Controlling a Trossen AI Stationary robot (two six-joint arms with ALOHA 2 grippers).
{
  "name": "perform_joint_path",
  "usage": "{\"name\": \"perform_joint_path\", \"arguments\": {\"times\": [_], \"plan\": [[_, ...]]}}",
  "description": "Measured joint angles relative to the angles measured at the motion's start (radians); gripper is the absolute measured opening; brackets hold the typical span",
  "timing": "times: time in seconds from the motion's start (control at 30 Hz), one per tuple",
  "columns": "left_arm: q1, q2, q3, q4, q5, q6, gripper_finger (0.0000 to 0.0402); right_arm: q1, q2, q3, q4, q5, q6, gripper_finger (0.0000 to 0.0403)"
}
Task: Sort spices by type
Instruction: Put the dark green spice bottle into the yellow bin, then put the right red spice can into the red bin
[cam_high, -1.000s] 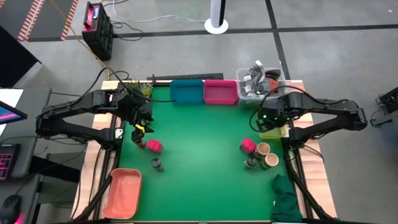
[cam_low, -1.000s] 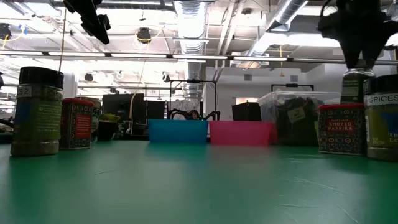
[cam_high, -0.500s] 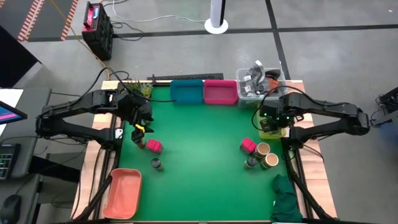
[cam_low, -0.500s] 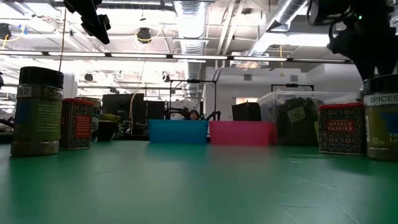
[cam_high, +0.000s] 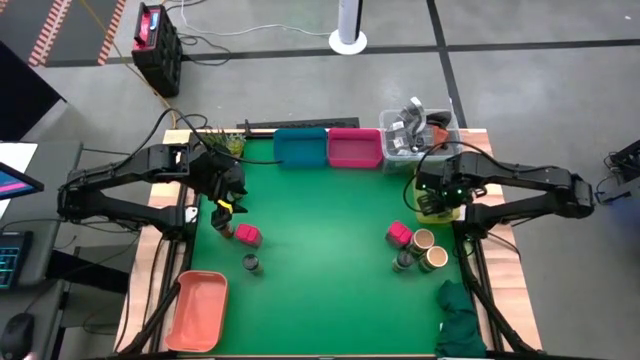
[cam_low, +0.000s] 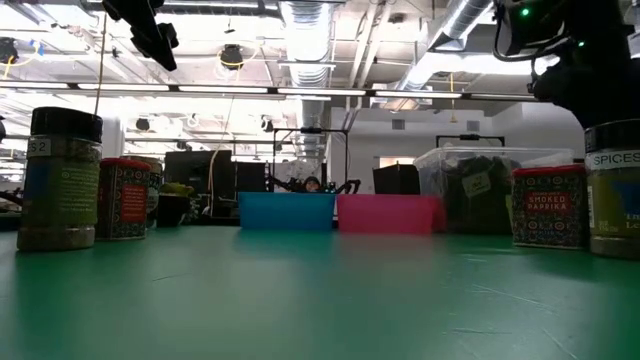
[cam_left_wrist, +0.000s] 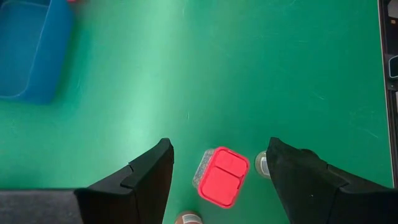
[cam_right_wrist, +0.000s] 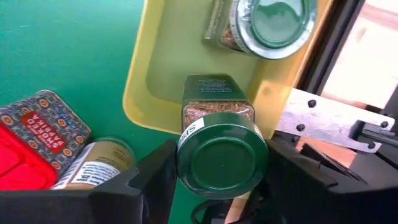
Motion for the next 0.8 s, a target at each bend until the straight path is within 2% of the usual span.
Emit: {"name": "perform_joint_path", "arguments": {"times": [0.43,0.8], "plan": [[0.0,0.0,0.0,-0.002,0.0,-0.001,0.0244,-0.031,0.0,0.0,0.039,-0.024,-0.075,0.0253],[0.0,0.0,0.0,-0.002,0.0,0.002,0.0244,-0.031,0.0,0.0,0.044,-0.043,-0.075,0.032]]}}
